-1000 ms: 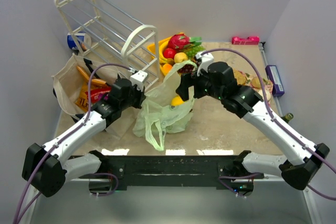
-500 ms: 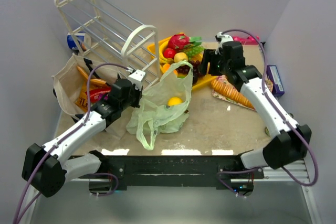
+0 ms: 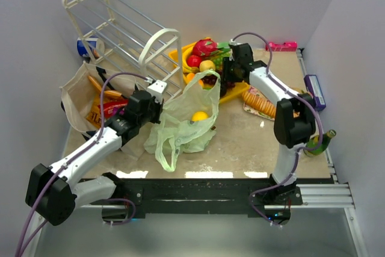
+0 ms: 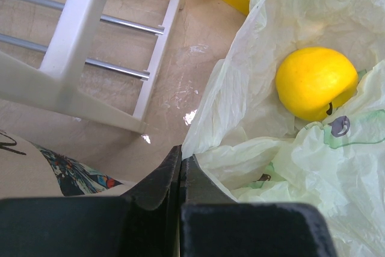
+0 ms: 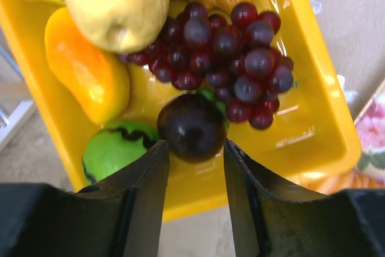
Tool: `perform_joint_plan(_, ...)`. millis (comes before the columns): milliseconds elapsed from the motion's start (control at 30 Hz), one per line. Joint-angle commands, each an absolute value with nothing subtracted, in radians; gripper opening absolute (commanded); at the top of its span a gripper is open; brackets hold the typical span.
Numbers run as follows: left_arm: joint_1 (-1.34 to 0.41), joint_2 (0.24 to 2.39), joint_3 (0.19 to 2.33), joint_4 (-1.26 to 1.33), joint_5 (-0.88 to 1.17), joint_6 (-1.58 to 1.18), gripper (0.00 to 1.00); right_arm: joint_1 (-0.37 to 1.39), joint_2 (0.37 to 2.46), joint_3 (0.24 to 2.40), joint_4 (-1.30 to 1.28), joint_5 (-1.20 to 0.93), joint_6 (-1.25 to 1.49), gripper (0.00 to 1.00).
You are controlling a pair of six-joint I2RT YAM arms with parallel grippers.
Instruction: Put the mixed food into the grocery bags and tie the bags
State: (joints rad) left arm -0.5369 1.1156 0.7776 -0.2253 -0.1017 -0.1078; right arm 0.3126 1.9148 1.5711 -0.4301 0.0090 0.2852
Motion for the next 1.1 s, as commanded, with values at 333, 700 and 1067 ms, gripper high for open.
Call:
perform_joint_plan(333, -0.531, 1.124, 0.801, -0.192, -0.106, -0.084, 0.0, 0.278, 2.072, 1.723, -0.414, 0.127, 0.279, 0.45)
perform_joint_plan(700, -0.531, 1.134, 0.802, -0.195, -0.095, -0.083, 0.0, 0.276, 2.171, 1.807, -0.411, 0.118, 0.272, 0.39)
perform_joint_plan(1067, -0.531, 1.138, 0.805, -0.196, -0.094, -0.083, 0.0, 0.275, 2.122, 1.821, -0.44, 0.121, 0.25, 0.0)
